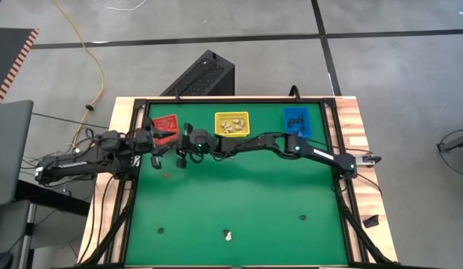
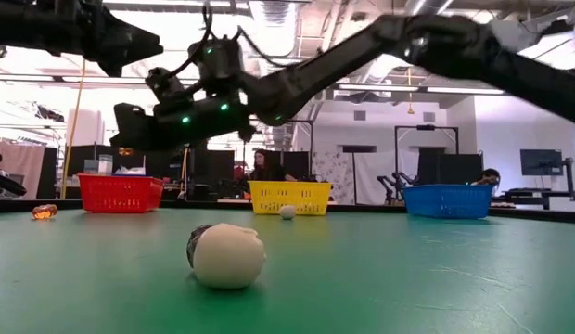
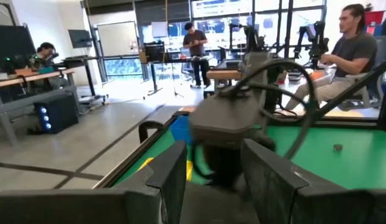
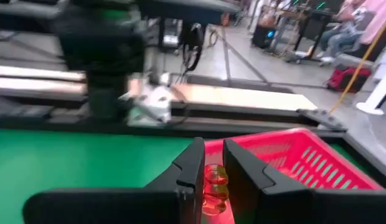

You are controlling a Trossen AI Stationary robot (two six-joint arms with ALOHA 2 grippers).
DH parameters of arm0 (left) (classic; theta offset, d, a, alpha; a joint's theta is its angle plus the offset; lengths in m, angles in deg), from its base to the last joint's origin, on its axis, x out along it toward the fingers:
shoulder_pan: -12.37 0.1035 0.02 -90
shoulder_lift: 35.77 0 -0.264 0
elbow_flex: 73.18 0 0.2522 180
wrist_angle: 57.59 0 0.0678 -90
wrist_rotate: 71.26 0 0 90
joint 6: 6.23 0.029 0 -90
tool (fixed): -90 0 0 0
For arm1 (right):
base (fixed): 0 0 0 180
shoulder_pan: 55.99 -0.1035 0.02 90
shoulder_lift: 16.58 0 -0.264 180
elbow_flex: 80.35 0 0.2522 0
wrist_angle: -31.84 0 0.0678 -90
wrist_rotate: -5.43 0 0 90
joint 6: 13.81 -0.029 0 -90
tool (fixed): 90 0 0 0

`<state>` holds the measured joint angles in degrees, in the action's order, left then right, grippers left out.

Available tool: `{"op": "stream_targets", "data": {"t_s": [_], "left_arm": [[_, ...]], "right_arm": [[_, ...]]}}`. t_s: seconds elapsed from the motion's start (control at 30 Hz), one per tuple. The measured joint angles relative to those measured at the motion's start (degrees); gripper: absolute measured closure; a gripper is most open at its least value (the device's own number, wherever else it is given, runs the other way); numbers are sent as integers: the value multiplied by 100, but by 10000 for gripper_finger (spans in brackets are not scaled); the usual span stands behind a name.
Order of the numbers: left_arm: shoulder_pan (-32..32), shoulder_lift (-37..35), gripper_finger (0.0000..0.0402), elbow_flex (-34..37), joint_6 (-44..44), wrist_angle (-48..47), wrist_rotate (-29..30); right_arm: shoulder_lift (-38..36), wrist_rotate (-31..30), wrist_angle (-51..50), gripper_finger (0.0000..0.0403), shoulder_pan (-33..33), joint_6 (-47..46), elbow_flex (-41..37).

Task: Sort Halloween decoration
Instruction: Put the orange flower toy into the red bin

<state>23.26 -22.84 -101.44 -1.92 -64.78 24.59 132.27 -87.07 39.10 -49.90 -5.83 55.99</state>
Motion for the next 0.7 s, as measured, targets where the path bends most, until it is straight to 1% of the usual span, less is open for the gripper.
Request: {"op": "stream_targets", "data": {"t_s": [0.1,0.2,0.27,0.33,0.43,0.6,0.7], "left_arm": [[0,-141,259,0,0,-173,0],[0,-173,259,0,0,-201,0],[0,-173,259,0,0,-199,0],[0,-173,259,0,2,-201,0],[0,-173,259,0,2,-200,0],[0,-173,259,0,2,-227,0],[0,-173,259,0,0,-331,0]], "right_arm": [[437,-7,-173,322,112,0,747],[767,-57,-286,320,211,-46,1239],[824,-70,-91,315,269,-166,1175],[829,-70,-159,303,326,-352,1172],[818,-72,-222,275,386,-574,1181],[743,-63,-555,208,424,-664,1176],[419,-50,-1415,172,416,-518,1176]]}}
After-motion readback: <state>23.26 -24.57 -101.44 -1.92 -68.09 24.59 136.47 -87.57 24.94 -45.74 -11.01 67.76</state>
